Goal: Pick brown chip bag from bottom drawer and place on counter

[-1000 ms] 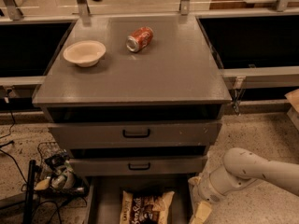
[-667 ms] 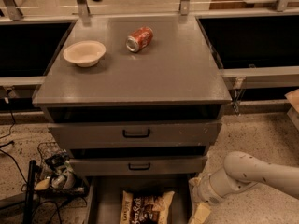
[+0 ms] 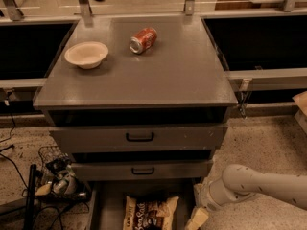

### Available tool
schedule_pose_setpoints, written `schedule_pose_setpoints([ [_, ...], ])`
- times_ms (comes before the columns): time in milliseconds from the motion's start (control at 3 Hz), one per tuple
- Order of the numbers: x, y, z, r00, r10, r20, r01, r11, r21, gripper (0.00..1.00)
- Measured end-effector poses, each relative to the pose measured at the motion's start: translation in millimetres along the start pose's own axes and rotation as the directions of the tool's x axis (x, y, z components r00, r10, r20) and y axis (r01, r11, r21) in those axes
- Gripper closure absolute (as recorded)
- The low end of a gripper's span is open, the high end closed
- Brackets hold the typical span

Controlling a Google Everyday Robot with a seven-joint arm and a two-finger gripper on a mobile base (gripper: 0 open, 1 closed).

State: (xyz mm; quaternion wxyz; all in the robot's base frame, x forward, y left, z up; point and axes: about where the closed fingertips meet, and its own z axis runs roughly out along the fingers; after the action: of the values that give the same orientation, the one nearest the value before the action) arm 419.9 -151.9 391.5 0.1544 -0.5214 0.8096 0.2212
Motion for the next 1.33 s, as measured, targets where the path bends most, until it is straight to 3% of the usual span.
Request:
schedule_pose_setpoints([
  [667,6.0,-7.4,11.2,1.0,0.012,0.02,-0.012,0.9999,-0.005,0.0],
  [1000,26.4,-22.3,58.4,0.998,0.055,0.04,-0.053,0.998,-0.035,0.0],
  [1333,26.4,-22.3,58.4,0.998,0.055,0.04,-0.053,0.998,-0.035,0.0],
])
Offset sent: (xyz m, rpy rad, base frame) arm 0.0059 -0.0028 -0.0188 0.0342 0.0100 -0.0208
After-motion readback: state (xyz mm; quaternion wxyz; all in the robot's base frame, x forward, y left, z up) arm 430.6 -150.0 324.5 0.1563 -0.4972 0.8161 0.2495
